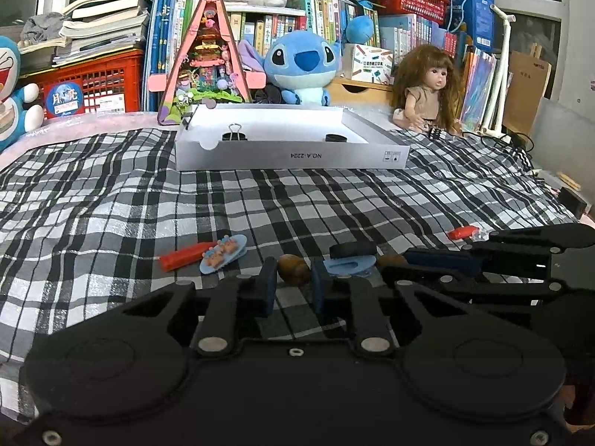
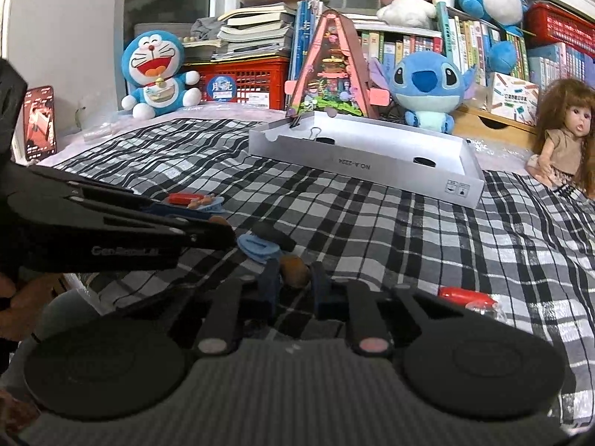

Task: Organize rigid objects
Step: 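Grasp a brown ball with the left tool while the right tool grasps another brown ball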

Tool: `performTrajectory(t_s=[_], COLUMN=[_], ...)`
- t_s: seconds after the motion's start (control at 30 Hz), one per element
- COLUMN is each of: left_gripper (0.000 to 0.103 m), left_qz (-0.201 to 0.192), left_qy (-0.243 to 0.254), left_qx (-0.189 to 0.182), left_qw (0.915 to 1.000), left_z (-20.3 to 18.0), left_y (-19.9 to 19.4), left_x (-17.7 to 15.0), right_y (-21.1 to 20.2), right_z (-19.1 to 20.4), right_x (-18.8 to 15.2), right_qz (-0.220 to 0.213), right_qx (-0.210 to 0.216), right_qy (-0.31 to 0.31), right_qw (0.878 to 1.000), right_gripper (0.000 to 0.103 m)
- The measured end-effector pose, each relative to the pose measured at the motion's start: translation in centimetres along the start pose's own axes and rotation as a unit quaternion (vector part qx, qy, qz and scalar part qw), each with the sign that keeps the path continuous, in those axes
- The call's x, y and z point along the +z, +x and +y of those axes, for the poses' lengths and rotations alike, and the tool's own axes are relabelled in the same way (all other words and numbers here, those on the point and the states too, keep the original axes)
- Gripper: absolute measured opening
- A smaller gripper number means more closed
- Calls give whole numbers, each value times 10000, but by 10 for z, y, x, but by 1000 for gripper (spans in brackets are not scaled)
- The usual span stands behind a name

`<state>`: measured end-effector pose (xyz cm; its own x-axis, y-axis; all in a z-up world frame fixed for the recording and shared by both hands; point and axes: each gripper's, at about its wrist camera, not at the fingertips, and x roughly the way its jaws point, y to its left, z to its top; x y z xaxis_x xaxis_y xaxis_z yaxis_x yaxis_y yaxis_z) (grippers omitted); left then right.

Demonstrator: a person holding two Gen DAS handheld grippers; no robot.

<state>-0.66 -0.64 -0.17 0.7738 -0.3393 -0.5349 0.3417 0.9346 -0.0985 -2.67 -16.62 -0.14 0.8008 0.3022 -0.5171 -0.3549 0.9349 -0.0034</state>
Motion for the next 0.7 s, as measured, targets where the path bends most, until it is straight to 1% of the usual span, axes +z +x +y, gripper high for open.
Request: performTrajectory(t_s=[0.23, 0.7], left_gripper=[18, 18], left_qz=[2, -30], left_qy=[-73, -154], left_qx=[209, 370], left_qw=[9998, 9992], left_z=[1, 0], left_y=[-1, 3], left_x=[5, 21], right_y=[-1, 4], right_z=[-2, -12], right_x=[3, 14], right_qz=[-30, 7], right_qx=[-177, -665], right_qy=[49, 323], right_qw=[9998, 9973], right_gripper=[21, 21])
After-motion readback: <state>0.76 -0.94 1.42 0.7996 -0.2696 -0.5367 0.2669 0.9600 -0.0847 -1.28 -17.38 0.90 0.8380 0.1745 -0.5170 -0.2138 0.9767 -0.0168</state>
